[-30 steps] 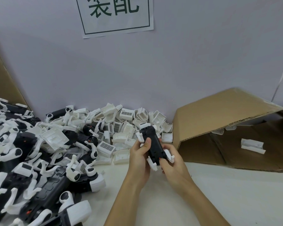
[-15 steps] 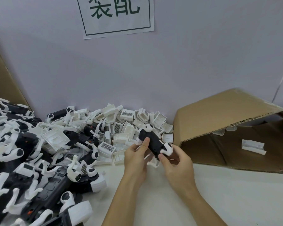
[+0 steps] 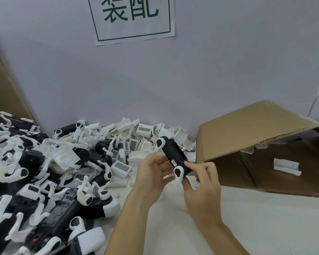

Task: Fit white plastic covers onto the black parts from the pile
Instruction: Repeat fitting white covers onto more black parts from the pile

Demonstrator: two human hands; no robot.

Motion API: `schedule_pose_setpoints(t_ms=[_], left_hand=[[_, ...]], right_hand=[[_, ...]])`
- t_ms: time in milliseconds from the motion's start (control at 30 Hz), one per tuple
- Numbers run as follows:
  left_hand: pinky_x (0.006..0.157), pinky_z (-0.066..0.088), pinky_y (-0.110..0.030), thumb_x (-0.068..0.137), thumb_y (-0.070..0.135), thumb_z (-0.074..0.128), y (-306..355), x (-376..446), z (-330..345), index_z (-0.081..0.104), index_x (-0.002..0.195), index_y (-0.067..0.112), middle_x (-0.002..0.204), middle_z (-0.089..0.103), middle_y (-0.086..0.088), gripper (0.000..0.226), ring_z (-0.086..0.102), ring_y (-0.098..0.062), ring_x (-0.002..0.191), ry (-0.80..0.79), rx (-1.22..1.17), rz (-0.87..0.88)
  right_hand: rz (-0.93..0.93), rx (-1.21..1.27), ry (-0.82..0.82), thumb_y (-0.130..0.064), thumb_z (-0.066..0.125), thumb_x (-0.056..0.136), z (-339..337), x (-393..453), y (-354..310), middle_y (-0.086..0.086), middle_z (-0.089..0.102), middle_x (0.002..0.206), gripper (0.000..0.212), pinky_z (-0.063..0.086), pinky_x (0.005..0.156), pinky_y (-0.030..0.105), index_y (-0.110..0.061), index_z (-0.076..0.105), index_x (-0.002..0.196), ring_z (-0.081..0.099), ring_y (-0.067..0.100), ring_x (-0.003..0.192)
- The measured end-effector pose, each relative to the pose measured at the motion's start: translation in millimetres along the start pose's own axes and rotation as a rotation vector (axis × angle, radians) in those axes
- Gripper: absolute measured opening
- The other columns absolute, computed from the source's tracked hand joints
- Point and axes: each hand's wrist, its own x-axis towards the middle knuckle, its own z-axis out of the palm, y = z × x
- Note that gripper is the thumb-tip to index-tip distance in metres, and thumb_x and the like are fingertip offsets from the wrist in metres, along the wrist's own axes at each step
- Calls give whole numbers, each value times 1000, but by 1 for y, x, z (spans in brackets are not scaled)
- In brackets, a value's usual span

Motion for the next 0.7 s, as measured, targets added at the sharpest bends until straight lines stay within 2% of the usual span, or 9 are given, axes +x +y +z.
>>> schedule_pose_setpoints(t_ms=[67, 133, 233, 333, 400, 467, 533, 600, 700], left_hand=[[67, 40, -35, 76, 31, 60, 2, -3, -1, 70, 108, 6, 104, 69, -17, 42, 59, -29, 85, -91, -14, 7], [74, 45, -36, 85, 42, 67, 3, -3, 1, 73, 110, 13, 105, 70, -14, 39, 63, -28, 92, -78, 103, 32], [77, 48, -29, 89, 41, 68, 0, -1, 1, 74, 105, 13, 99, 76, -9, 33, 70, -20, 89, 136, 319, 102], [80, 52, -35, 95, 29, 64, -2, 3, -7, 74, 96, 19, 87, 76, -8, 14, 69, -14, 73, 306, 200, 147], [70, 55, -30, 99, 27, 59, 2, 6, -12, 71, 104, 19, 81, 74, -4, 15, 64, -12, 66, 384, 46, 148], [50, 49, -21, 102, 26, 51, 6, 9, -16, 62, 114, 15, 77, 69, -2, 20, 56, -11, 60, 439, -17, 147], [49, 40, -25, 101, 24, 45, 7, 10, -16, 58, 110, 14, 62, 63, 0, 18, 50, -15, 58, 485, 39, 150], [54, 36, -27, 99, 23, 44, 8, 10, -16, 57, 113, 14, 74, 63, -5, 20, 51, -23, 73, 525, 30, 133], [57, 39, -33, 97, 22, 45, 6, 10, -17, 59, 111, 11, 98, 60, -17, 23, 48, -31, 86, 509, 1, 116]], right_hand=[[-19, -9, -15, 10, 86, 66, 1, 0, 2, -5, 46, 98, 49, 41, 77, 6, -8, 68, 108, 45, 0, 83], [-40, 34, -83, 2, 84, 73, 0, 0, 2, -7, 46, 103, 49, 47, 78, 16, -13, 64, 114, 51, 7, 86], [-8, 125, -244, -16, 71, 85, 2, -2, -5, -11, 48, 112, 45, 44, 85, 12, -27, 52, 125, 55, 7, 100], [128, 141, -298, -22, 62, 87, 2, -3, -7, -19, 47, 107, 33, 39, 84, 9, -36, 46, 113, 52, 1, 103], [149, 71, -426, -30, 56, 88, 0, -2, -5, -19, 46, 104, 22, 40, 84, 16, -36, 52, 109, 50, 0, 101], [100, -10, -671, -41, 48, 89, -1, -4, -2, -18, 42, 111, 29, 39, 89, 22, -40, 58, 117, 42, -5, 105], [57, -98, -875, -48, 41, 93, 1, -10, -3, -19, 40, 118, 35, 31, 92, 25, -43, 57, 124, 25, -16, 107], [31, -145, -927, -45, 39, 99, 5, -13, 0, -19, 47, 120, 31, 30, 94, 29, -35, 63, 117, 23, -21, 112], [132, -115, -795, -34, 48, 102, 8, -10, 6, -13, 59, 111, 26, 39, 97, 29, -21, 71, 101, 51, 6, 105]])
